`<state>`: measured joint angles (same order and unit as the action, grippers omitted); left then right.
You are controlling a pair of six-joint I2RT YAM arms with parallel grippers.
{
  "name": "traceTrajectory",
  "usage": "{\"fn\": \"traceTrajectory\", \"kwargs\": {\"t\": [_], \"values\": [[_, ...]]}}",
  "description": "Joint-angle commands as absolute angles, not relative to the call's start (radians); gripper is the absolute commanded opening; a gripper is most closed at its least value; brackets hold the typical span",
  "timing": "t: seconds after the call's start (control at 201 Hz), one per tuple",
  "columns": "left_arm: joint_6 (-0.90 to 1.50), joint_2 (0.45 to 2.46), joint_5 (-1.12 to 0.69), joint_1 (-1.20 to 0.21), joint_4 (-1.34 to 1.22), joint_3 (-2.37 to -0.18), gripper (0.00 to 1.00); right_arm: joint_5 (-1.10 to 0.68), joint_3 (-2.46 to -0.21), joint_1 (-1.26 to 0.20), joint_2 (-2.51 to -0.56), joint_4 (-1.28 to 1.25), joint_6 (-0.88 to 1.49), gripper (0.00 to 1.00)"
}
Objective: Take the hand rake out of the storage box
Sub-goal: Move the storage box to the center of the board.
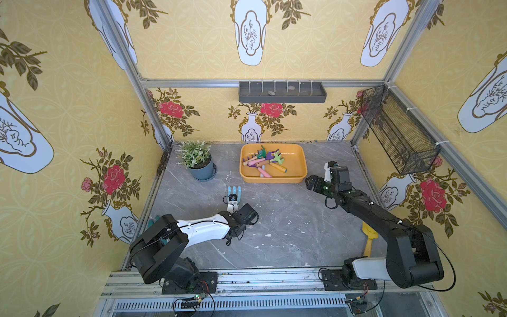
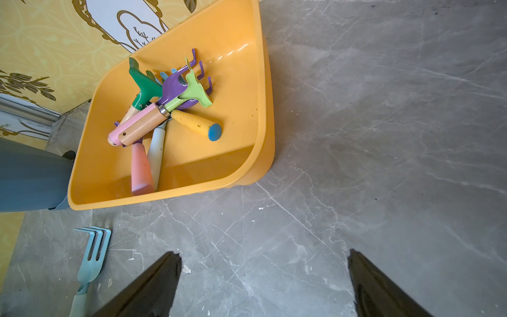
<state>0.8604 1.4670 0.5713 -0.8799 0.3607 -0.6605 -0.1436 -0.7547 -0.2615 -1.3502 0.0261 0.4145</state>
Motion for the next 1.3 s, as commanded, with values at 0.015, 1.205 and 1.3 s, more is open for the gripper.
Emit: {"fn": "traceTrajectory", "kwargs": {"t": [0.015,1.205,1.3], "values": [[0.789,1.433,0.508,-0.824,0.329,-0.661,0.79,-0.133,-0.756,-0.264,-1.344,0.012,0.406,0.97],[0.6,1.537,0.184,-0.583,0.01,-0.64,0.3,-0.076,-1.448,-0.239,-2.112,0.072,0.411,0.14],[0.599,1.527,0.189,-0.583,0.006,-0.631,0.31,-0.075,-1.468,-0.24,-2.136,0.062,0.421,0.11]]}}
